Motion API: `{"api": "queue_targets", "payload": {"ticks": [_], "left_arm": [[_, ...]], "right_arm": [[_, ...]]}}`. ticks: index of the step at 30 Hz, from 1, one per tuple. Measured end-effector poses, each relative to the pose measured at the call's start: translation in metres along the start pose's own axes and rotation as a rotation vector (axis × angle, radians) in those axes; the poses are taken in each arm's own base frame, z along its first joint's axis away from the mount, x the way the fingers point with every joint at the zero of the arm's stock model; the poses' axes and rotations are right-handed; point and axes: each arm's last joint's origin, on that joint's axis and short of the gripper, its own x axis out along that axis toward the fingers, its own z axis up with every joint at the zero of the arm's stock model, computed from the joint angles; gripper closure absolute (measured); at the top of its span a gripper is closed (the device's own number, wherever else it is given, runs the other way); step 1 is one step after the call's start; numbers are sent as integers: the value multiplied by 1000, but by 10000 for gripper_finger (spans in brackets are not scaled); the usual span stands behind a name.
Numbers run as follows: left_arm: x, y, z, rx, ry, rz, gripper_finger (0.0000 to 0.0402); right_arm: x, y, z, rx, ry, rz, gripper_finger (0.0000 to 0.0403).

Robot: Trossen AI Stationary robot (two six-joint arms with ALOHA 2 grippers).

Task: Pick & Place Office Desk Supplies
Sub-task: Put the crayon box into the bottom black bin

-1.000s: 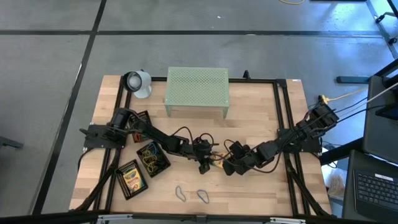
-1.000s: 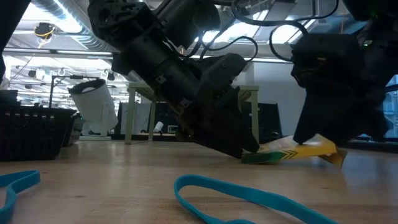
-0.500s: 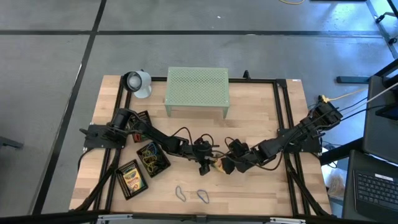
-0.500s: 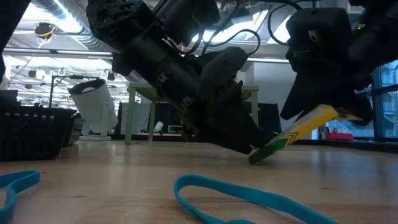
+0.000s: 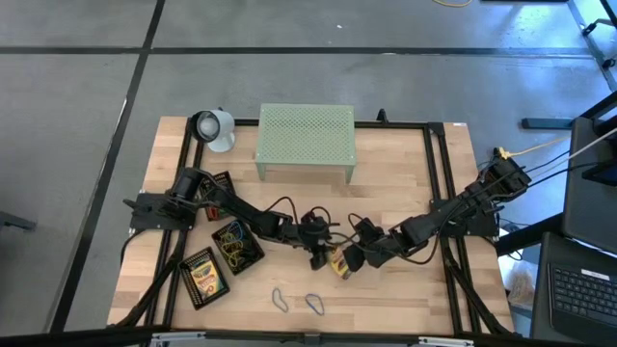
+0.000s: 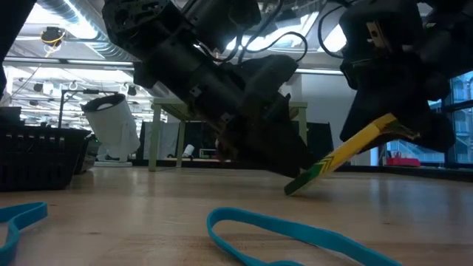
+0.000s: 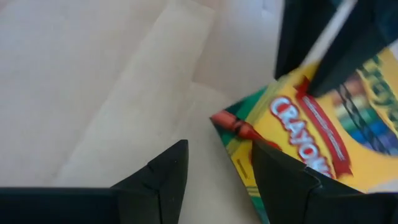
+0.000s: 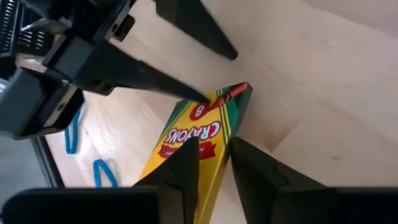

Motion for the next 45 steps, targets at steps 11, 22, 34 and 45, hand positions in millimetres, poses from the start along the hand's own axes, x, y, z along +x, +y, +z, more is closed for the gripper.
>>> {"api": "queue_targets", "payload": {"ticks": [11,22,34,45], "left_arm": [[-2,0,3,56,-13,21,231],[-32,-35,-6,351,168,-248,245],[-34,-68,-51,854,59,64,200],[-26,-66,-55,997,53,36,186]], "right_arm": [[0,4,0,-4,10,42,341],[-8,7,-24,-148,116,71,342],[14,-9,-31,14,170,-66,341],[35,-10,-25,33,170,-23,341]]}}
